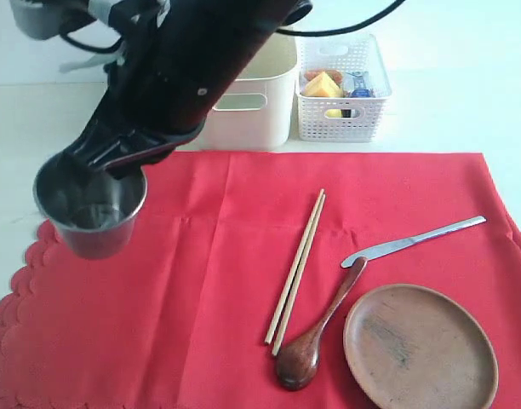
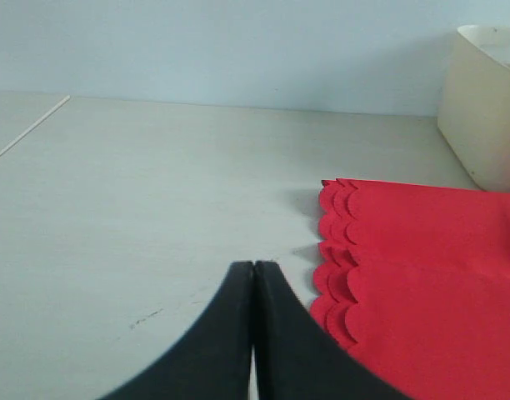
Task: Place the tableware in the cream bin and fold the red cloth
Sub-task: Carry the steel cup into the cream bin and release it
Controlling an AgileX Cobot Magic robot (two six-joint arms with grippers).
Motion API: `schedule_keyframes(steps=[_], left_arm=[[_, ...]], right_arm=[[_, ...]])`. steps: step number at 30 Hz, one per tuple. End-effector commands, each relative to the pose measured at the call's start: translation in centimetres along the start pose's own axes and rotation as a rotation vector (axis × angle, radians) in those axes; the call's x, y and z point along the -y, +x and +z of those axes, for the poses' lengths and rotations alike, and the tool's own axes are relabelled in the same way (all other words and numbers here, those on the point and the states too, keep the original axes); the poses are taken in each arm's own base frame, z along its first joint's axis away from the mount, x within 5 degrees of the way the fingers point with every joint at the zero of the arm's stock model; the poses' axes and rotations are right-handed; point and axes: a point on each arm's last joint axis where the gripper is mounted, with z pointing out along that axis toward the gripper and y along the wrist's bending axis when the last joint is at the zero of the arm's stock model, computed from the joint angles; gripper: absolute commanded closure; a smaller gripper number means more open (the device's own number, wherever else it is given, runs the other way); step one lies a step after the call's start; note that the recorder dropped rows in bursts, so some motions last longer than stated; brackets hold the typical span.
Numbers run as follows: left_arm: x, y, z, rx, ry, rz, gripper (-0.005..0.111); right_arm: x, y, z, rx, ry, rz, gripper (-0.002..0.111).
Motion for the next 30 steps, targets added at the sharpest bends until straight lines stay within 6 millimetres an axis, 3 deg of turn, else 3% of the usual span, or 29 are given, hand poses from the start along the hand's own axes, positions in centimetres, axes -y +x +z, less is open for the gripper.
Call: schedule_keyframes(steps=[1,11,25,30], left_arm=[[0.0,0.1,0.0,0.006,0.006,-0.005,0.106],[0.0,0.1,0.0,0.006,0.006,-0.005,0.106],[0.0,0.1,0.0,0.006,0.006,-0.005,0.106],[0.0,0.1,0.0,0.006,0.006,-0.005,0.106]], right_arm=[[2.5,-0.3,-1.9,0.081,0.071,0.041,0.108],[8.0,-0.1,-4.0,0.213,0.189,0.168,0.108],[13.8,0.1,-7.0,0.446,0.377,0.289,0.108],[16.5,0.3,-7.0,0.51,0.458,0.321,0.108]])
